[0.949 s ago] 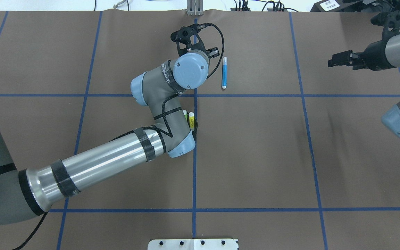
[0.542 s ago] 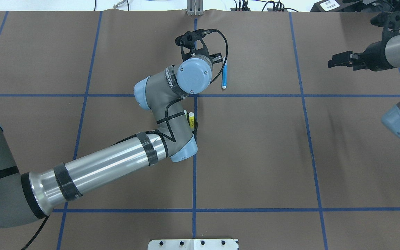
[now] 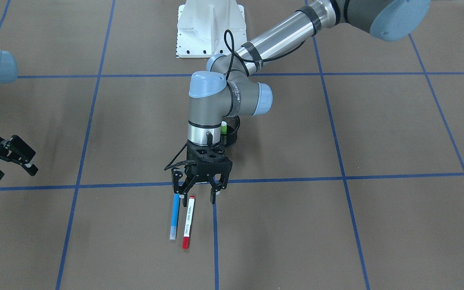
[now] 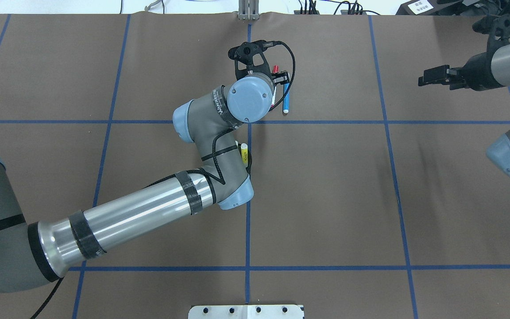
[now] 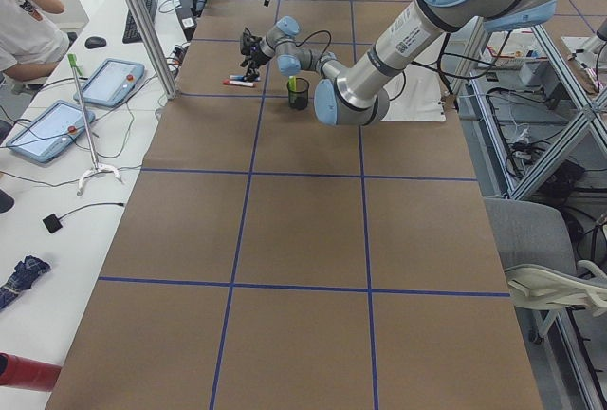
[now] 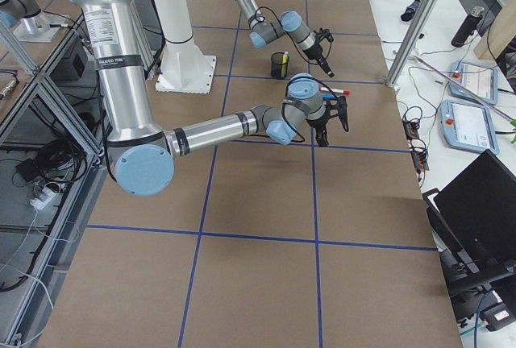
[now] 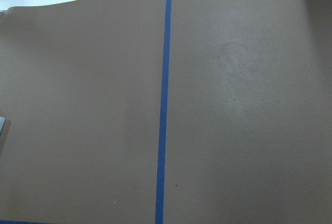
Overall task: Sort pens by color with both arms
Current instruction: 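Place the red-capped marker next to the blue marker and withdraw the left gripper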
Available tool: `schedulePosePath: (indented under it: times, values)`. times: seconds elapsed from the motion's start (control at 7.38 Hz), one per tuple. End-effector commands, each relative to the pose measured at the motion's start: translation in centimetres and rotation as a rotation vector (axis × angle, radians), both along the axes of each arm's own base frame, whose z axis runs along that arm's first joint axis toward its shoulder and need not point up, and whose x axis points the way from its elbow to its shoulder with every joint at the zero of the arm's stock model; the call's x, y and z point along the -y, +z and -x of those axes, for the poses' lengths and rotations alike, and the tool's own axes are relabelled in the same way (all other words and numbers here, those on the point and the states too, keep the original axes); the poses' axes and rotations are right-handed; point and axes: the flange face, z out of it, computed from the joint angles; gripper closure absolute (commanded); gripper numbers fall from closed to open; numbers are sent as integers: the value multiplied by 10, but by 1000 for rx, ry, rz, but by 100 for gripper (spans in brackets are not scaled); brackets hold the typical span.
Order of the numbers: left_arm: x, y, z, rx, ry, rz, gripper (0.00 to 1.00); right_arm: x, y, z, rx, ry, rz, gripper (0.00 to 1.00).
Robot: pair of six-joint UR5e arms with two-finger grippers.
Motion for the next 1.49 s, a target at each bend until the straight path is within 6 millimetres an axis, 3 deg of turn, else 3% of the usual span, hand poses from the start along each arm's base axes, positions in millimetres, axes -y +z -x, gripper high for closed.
schedulePosePath:
  times: [0.0,0.14,0.27,0.54,0.68,0.95,1.08,1.36]
  values:
    - [-4,-14,11,-33,55,6,1,11,-20,12,21,2,-1,1]
    - [4,-21,34,2,101,11,1,17,-44,35,71,20,41,1]
    - [9,-11,73,35,166,28,1,25,-66,51,106,42,90,1]
    - [13,37,168,59,284,44,1,31,-128,96,176,73,213,1]
    - [2,57,227,47,306,39,1,30,-161,119,191,84,258,1]
    - [0,119,336,64,428,62,1,14,-221,173,160,36,290,2]
    - [-10,147,379,58,455,74,1,5,-256,192,138,9,310,2]
    - [-22,206,446,84,512,80,1,-21,-313,231,152,-48,267,4]
